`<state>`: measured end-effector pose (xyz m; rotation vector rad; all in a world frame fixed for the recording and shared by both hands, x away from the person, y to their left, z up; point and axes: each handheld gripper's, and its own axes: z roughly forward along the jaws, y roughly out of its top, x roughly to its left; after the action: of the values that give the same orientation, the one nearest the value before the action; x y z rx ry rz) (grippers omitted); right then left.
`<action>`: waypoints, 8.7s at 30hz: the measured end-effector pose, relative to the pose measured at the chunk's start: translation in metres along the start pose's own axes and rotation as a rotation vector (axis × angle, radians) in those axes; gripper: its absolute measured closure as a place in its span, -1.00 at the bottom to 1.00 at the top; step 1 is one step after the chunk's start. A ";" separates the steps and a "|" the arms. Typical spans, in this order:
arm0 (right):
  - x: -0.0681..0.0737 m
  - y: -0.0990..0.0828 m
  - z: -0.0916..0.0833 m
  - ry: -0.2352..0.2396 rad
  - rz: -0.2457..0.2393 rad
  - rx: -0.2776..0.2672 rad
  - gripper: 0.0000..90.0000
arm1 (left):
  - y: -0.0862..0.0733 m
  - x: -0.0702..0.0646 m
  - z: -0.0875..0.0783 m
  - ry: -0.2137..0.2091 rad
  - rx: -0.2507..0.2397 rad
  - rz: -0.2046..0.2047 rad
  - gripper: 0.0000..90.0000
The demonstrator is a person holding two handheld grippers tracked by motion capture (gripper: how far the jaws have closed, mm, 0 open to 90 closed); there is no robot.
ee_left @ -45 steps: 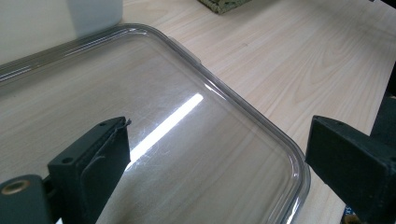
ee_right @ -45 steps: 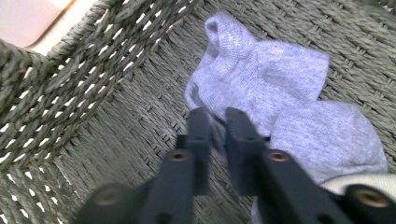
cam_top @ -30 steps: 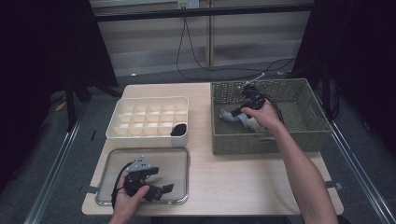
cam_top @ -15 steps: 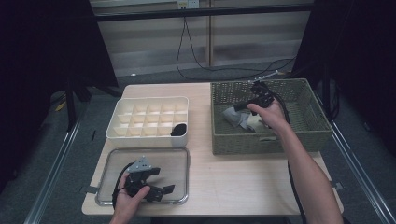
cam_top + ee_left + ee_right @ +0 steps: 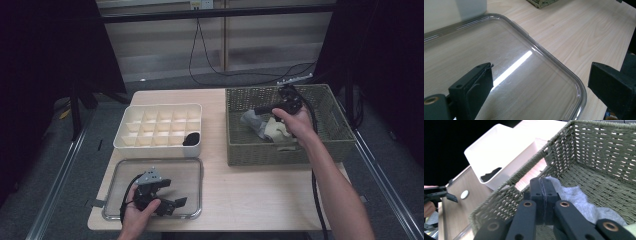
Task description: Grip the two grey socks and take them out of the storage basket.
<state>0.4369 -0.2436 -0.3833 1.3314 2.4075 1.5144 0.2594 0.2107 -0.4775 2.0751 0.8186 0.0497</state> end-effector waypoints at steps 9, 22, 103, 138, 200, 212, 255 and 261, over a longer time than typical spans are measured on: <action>0.006 0.006 -0.014 0.018 -0.006 -0.061 0.99 | 0.000 0.000 0.001 0.003 -0.001 0.002 -0.88; 0.011 0.009 -0.026 0.013 -0.008 -0.099 0.99 | 0.001 -0.001 0.001 0.001 -0.001 0.008 -0.88; 0.105 0.006 -0.116 0.061 -0.124 -0.348 1.00 | 0.001 -0.006 -0.001 0.008 -0.073 0.034 -0.89; 0.181 -0.033 -0.103 0.133 -0.202 -0.272 1.00 | 0.001 -0.011 -0.005 0.038 -0.094 0.024 -0.87; 0.099 -0.160 -0.012 0.070 0.077 -0.065 1.00 | 0.036 -0.044 0.063 -0.119 0.036 0.148 -0.20; 0.089 -0.166 -0.024 0.030 0.082 -0.082 1.00 | 0.060 -0.055 0.087 -0.185 -0.019 0.187 0.53; 0.076 -0.199 -0.056 -0.060 0.105 -0.060 0.93 | 0.059 -0.072 0.123 -0.234 0.100 0.201 0.68; 0.086 -0.199 -0.038 -0.032 0.073 -0.007 0.90 | 0.053 -0.072 0.127 -0.221 0.136 0.214 0.63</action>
<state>0.2373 -0.2508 -0.4753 1.4461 2.3575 1.5043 0.2719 0.0572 -0.4967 2.2414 0.4759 -0.1194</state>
